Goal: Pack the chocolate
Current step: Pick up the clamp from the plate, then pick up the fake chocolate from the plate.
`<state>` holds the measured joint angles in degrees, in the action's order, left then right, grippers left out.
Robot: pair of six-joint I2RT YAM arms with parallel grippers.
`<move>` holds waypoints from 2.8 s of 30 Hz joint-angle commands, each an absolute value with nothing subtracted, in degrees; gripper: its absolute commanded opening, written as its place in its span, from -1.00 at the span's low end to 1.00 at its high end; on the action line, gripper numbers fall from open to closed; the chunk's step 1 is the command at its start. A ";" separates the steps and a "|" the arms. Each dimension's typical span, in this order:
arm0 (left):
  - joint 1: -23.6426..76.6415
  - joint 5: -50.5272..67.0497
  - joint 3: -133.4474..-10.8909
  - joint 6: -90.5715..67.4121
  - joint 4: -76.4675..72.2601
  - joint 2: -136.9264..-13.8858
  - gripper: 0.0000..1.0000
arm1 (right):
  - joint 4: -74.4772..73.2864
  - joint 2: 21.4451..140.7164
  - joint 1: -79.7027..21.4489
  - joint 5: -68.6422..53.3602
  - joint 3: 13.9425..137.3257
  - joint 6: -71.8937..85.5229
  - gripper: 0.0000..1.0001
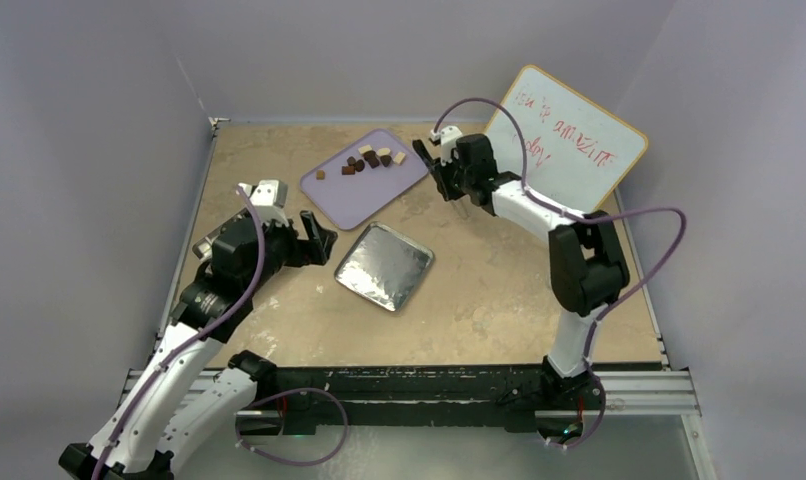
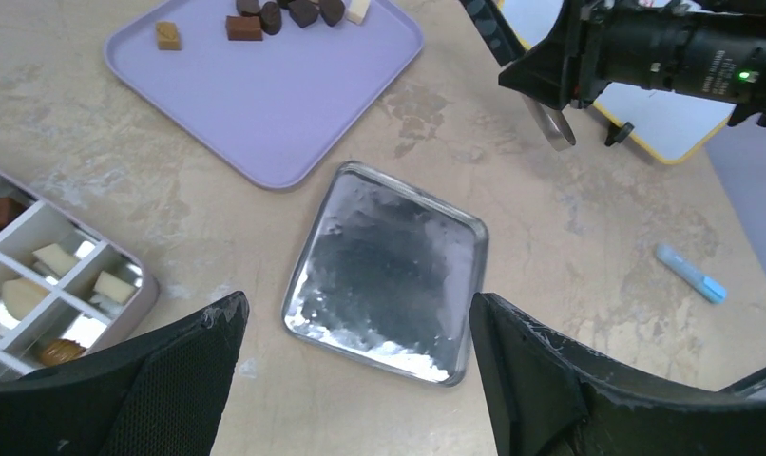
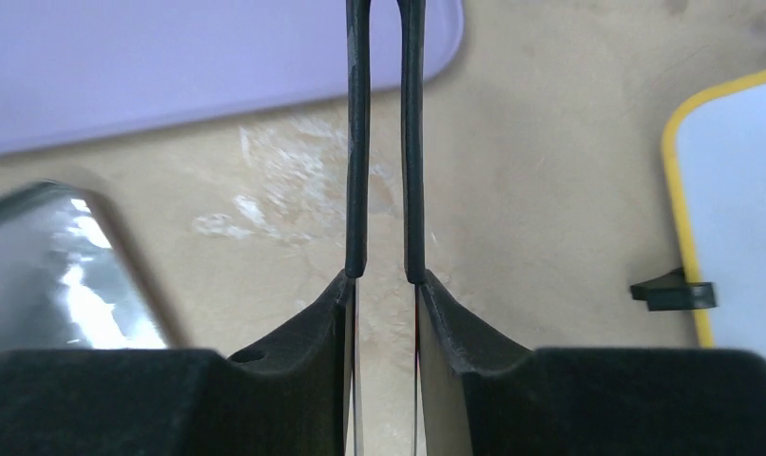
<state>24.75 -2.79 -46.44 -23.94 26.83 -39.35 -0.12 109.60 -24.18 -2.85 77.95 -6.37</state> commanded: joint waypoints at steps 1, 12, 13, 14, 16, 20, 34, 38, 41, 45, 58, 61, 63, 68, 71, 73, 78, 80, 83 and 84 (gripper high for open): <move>24.43 1.37 -50.11 -30.48 22.14 -43.50 0.68 | -0.57 102.40 -25.61 -6.91 76.66 -2.51 -0.42; 24.39 4.24 -58.59 -35.89 16.19 -55.92 0.70 | -3.93 93.05 -36.47 -11.43 74.50 6.41 -0.41; 24.35 4.21 -59.53 -35.83 15.84 -57.32 0.71 | -3.42 92.49 -37.95 -11.57 74.45 6.94 -0.41; 24.30 3.80 -60.82 -35.21 15.71 -58.86 0.71 | -3.04 92.01 -39.10 -11.81 74.37 7.73 -0.41; 24.14 1.57 -63.87 -33.41 16.15 -61.27 0.72 | -2.13 91.05 -41.16 -12.95 74.28 9.10 -0.42; 23.06 0.35 -67.92 -32.01 17.05 -65.14 0.73 | -1.75 89.17 -44.17 -13.09 74.49 9.42 -0.42; 22.26 -9.56 -66.69 -28.27 25.99 -69.27 0.67 | -0.62 82.51 -45.90 -11.56 72.04 9.05 -0.44; 22.28 -8.48 -64.76 -28.69 26.28 -68.54 0.66 | -0.54 83.15 -45.94 -11.33 72.10 9.04 -0.44; 22.24 -7.77 -63.54 -28.93 25.72 -67.28 0.66 | -1.61 84.10 -45.89 -9.16 72.62 8.96 -0.45; 22.24 -7.63 -62.02 -28.64 26.44 -66.08 0.65 | -2.35 84.55 -45.89 -7.83 73.58 8.99 -0.47; 22.23 -4.17 -61.03 -26.31 28.61 -56.52 0.70 | -11.41 92.31 -45.88 -0.86 80.11 4.91 -0.46; 22.24 -1.71 -58.89 -25.13 27.24 -52.84 0.71 | -15.19 95.67 -45.88 4.35 83.43 2.91 -0.44; 22.24 -0.35 -56.80 -23.95 26.64 -50.49 0.72 | -17.73 98.47 -45.75 8.82 86.59 1.24 -0.42; 22.24 -0.46 -50.76 -21.14 25.80 -45.54 0.75 | -21.97 106.52 -42.93 14.03 94.25 0.26 -0.39; 22.24 -1.38 -49.22 -19.87 26.88 -43.83 0.76 | -23.47 110.38 -41.02 14.07 98.13 -1.79 -0.36; 22.24 -1.50 -48.04 -19.46 27.15 -42.70 0.76 | -23.62 112.51 -40.06 14.47 100.24 -2.28 -0.33; 22.32 -0.71 -46.37 -19.16 26.83 -40.48 0.77 | -25.29 117.64 -37.15 14.64 106.37 -2.89 -0.29; 22.32 -0.30 -46.03 -19.31 26.32 -39.94 0.76 | -26.31 119.59 -35.95 14.02 108.68 -2.88 -0.26; 22.32 -0.26 -45.98 -19.34 26.26 -39.77 0.76 | -26.11 121.61 -35.11 13.58 110.44 -3.34 -0.22; 22.32 -0.26 -46.01 -19.27 26.39 -39.73 0.76 | -26.21 122.28 -34.89 13.57 111.12 -3.60 -0.20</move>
